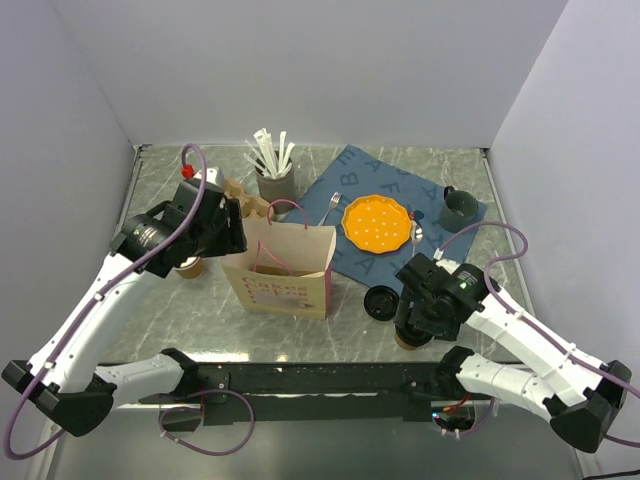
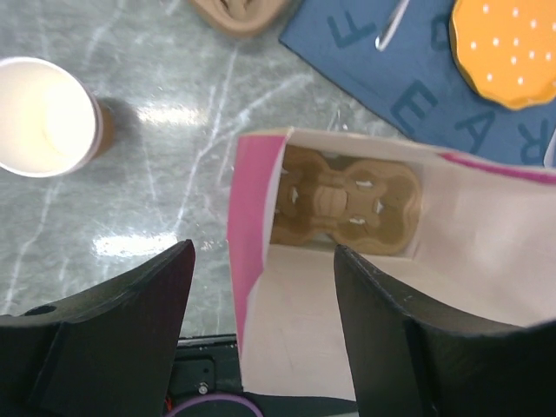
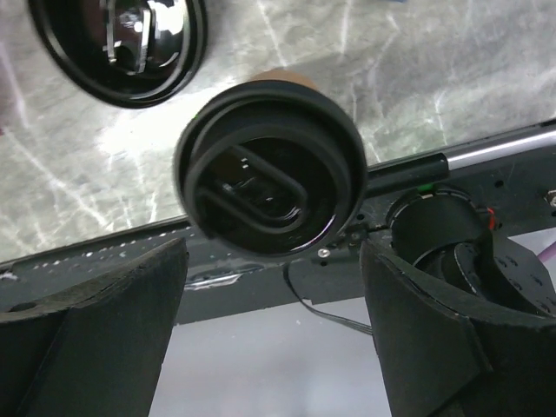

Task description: Pack the takeout coffee

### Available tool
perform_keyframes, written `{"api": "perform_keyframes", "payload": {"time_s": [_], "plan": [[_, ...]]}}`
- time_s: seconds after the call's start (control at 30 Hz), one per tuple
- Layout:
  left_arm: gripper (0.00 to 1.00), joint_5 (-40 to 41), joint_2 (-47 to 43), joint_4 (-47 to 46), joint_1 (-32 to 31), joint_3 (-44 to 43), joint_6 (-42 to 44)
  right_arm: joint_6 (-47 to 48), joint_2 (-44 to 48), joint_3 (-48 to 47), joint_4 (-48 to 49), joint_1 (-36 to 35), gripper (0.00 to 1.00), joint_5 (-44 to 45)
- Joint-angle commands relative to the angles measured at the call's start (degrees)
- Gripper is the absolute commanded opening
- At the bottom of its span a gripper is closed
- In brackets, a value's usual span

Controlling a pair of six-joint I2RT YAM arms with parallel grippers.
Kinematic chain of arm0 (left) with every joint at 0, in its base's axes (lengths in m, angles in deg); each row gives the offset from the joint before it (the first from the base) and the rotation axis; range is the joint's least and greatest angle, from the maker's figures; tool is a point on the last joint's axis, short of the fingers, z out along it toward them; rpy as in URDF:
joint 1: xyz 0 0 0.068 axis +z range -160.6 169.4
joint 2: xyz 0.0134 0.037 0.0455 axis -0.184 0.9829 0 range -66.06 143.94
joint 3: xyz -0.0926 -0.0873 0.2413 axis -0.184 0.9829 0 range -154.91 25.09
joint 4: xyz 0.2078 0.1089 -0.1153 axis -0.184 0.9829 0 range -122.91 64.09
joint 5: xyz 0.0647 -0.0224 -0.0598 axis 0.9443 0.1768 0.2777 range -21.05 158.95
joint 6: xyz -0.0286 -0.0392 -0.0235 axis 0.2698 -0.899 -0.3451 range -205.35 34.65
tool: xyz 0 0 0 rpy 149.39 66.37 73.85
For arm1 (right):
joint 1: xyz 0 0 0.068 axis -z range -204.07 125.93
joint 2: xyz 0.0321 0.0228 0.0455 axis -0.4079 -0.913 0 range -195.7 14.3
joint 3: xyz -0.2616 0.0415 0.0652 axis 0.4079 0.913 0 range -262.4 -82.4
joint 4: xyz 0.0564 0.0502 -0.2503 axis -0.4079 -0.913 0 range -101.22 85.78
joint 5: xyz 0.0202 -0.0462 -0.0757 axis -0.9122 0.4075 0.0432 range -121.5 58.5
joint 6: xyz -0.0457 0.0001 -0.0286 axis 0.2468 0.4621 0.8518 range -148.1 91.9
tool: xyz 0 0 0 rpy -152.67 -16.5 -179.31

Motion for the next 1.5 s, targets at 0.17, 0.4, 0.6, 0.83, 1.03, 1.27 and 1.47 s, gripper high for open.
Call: {"api": "perform_keyframes", "payload": {"time_s": [0.17,0.4,0.6,0.83,1.03,1.27,1.47], "plan": [[0.71,6.08,-0.35,0.13,-0.78,-3.31,-0.59,1.63,0.55,0.31,-0.66,2.44,0.86,2.53],[0.71,8.02,-0.09,0.57,-0.78,-3.49,-0.41,4.96,-0.68,0.66,1.79,3.93,0.83,2.88],[0.70,8.54,-0.35,0.13,-0.78,-2.52,-0.32,6.81,-1.12,1.37,5.05,4.55,0.81,1.92],[0.70,9.16,-0.18,0.30,-0.78,-2.70,-0.32,6.82,-2.35,-0.30,4.35,4.82,0.84,2.18],[0.71,10.82,-0.53,-0.13,-0.69,-1.47,0.11,6.38,-2.79,-2.41,3.30,4.82,0.87,2.00],[0.71,11.62,-0.62,-0.22,-0.69,-1.12,0.29,6.55,-2.36,-3.56,3.91,4.82,0.88,-0.01],[0.71,11.88,-0.62,-0.40,-0.69,-1.03,0.47,6.64,-2.27,-0.13,5.23,4.82,0.89,-1.25]]}}
